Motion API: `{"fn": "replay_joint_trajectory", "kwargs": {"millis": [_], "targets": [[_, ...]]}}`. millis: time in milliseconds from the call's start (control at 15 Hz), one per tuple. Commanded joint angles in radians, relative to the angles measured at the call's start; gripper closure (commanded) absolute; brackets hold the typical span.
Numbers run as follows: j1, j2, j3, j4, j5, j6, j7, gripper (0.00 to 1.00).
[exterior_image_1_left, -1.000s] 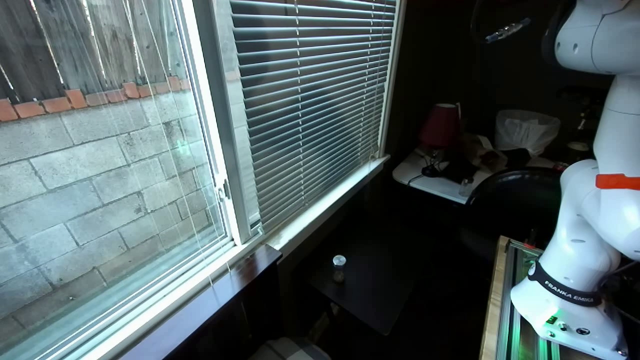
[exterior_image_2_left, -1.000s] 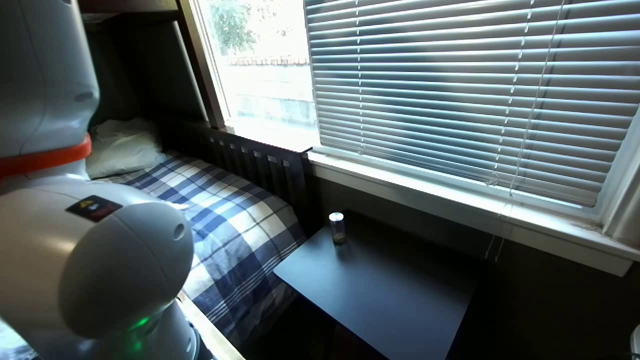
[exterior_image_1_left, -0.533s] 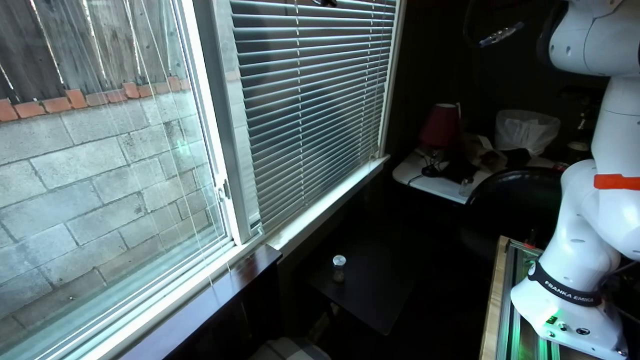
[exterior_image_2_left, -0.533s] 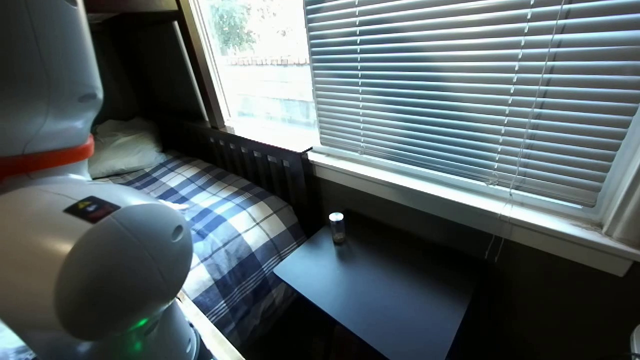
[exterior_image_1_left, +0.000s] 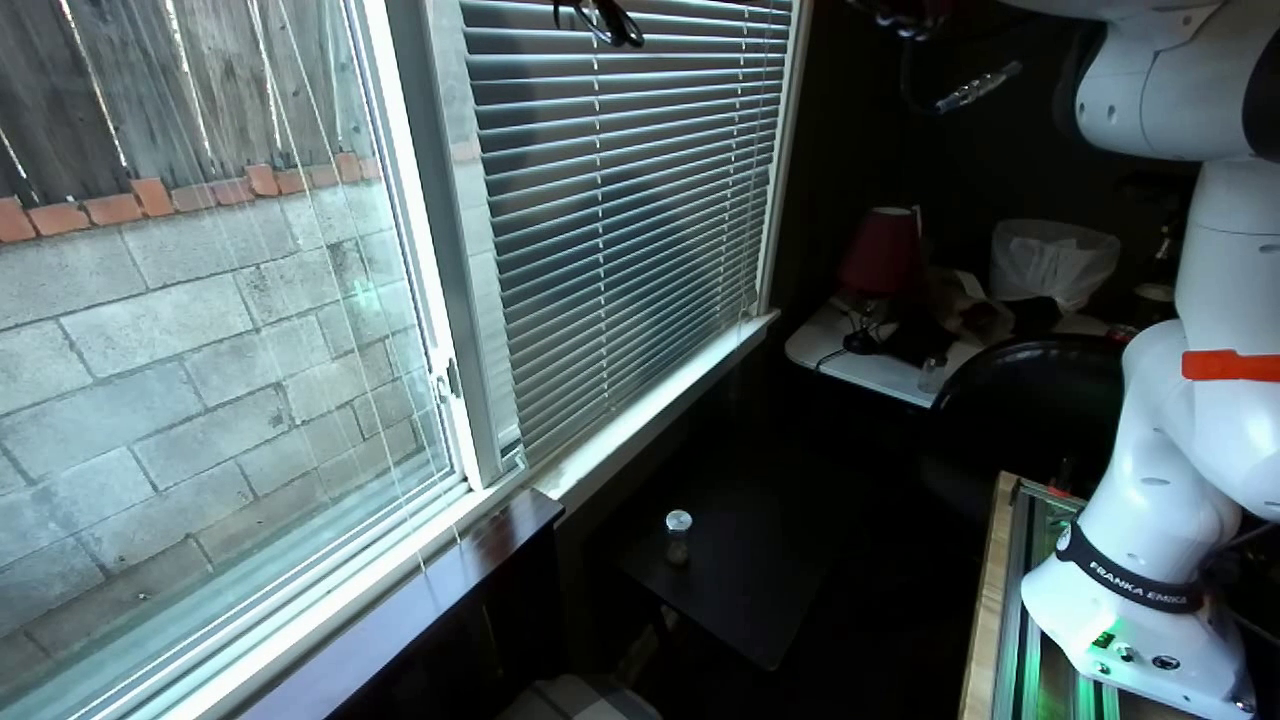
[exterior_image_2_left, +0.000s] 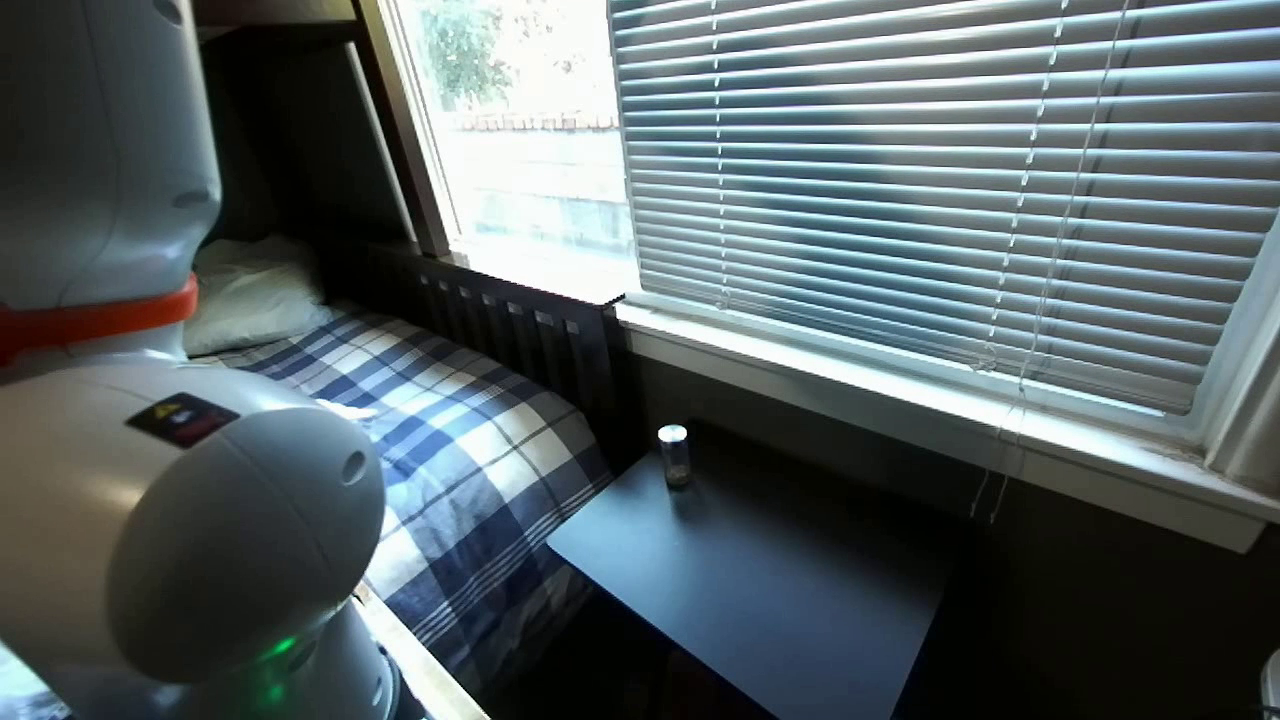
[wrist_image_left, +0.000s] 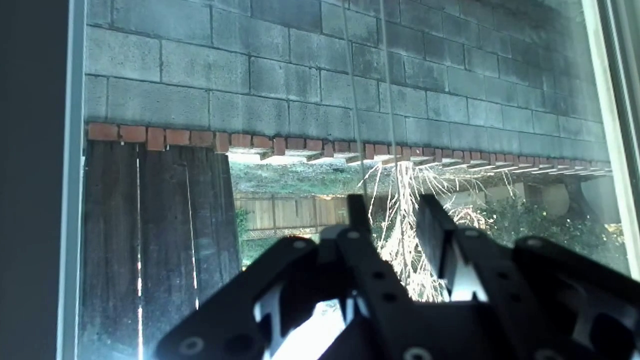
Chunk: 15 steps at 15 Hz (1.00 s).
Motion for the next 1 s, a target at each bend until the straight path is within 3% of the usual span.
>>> {"fn": "replay_joint_trajectory", "kwargs": {"millis": [0, 533, 933], "targets": [[-0.006, 0.011, 0.008, 0.019, 0.018, 0.009, -0.019, 0.99], [-0.018, 0.0, 0.017, -0.001, 0.055, -0.01, -0.014, 1.0], [-0.069, -0.069, 0.008, -0.166, 0.19, -0.034, 0.035, 1.0]]}}
